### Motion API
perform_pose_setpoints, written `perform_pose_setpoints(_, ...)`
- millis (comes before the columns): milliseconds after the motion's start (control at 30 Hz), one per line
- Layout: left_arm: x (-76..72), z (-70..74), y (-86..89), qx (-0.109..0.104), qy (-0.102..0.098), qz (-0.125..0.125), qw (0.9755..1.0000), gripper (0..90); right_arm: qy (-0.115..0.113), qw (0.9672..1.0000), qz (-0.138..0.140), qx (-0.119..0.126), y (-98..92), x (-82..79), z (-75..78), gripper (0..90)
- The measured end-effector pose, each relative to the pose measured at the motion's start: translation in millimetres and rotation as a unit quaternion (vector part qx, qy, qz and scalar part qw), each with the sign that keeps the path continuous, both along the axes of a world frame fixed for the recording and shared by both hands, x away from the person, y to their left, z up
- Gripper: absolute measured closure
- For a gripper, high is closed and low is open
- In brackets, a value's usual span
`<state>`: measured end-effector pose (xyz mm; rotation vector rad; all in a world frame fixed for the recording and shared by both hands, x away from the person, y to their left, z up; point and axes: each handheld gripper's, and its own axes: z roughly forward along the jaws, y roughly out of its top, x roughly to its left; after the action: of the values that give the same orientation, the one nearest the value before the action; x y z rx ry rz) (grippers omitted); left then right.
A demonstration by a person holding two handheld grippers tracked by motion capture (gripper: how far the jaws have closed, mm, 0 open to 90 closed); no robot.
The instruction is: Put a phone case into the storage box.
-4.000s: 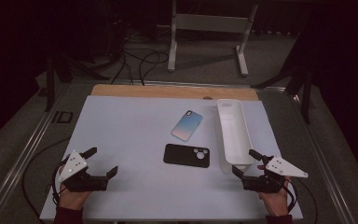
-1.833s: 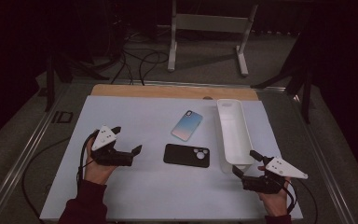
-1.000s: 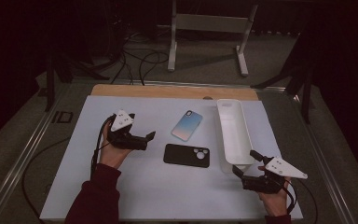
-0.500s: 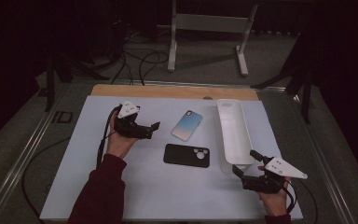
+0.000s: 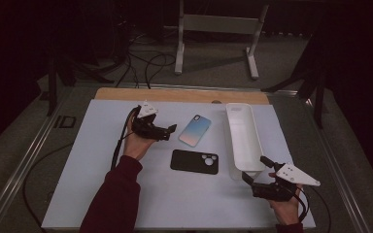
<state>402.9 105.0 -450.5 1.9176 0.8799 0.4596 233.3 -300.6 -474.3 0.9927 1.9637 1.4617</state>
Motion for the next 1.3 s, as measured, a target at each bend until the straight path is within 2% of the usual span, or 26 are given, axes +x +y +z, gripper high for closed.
perform_pose_setpoints(300, 8.8, -9.0, -17.9, 0.002, 0.015, -0.008, 0.9999, 0.0, -0.001, 1.0000, 0.002, -0.001, 0.3, -0.1, 0.1, 9.5)
perform_pose_setpoints(500, 11.2, -15.2, -32.2, 0.003, 0.026, -0.022, 0.9994, 0.1, 0.001, 1.0000, 0.002, 0.000, 0.7, 0.1, -0.2, 9.5)
perform_pose_setpoints(733, 13.6, -18.9, -44.9, 0.007, 0.034, -0.033, 0.9988, 3.7, 0.000, 1.0000, 0.002, -0.001, 0.2, 0.2, -0.2, 9.5)
perform_pose_setpoints(900, 17.1, -23.1, -55.0, 0.011, 0.042, -0.029, 0.9986, 5.3, 0.001, 1.0000, 0.003, -0.001, 0.8, 0.3, -0.4, 9.5)
perform_pose_setpoints(1000, 18.6, -27.3, -61.8, 0.021, 0.049, -0.028, 0.9982, 5.4, 0.000, 1.0000, 0.003, -0.002, 0.3, 0.3, -0.3, 9.5)
perform_pose_setpoints(1167, 22.3, -35.1, -71.5, 0.036, 0.062, -0.022, 0.9972, 2.3, 0.001, 1.0000, 0.001, -0.002, -0.1, 0.2, -0.3, 9.5)
perform_pose_setpoints(1300, 24.7, -41.6, -74.9, 0.038, 0.071, -0.018, 0.9966, 0.0, -0.001, 1.0000, 0.001, 0.000, -0.6, 0.2, 0.1, 9.5)
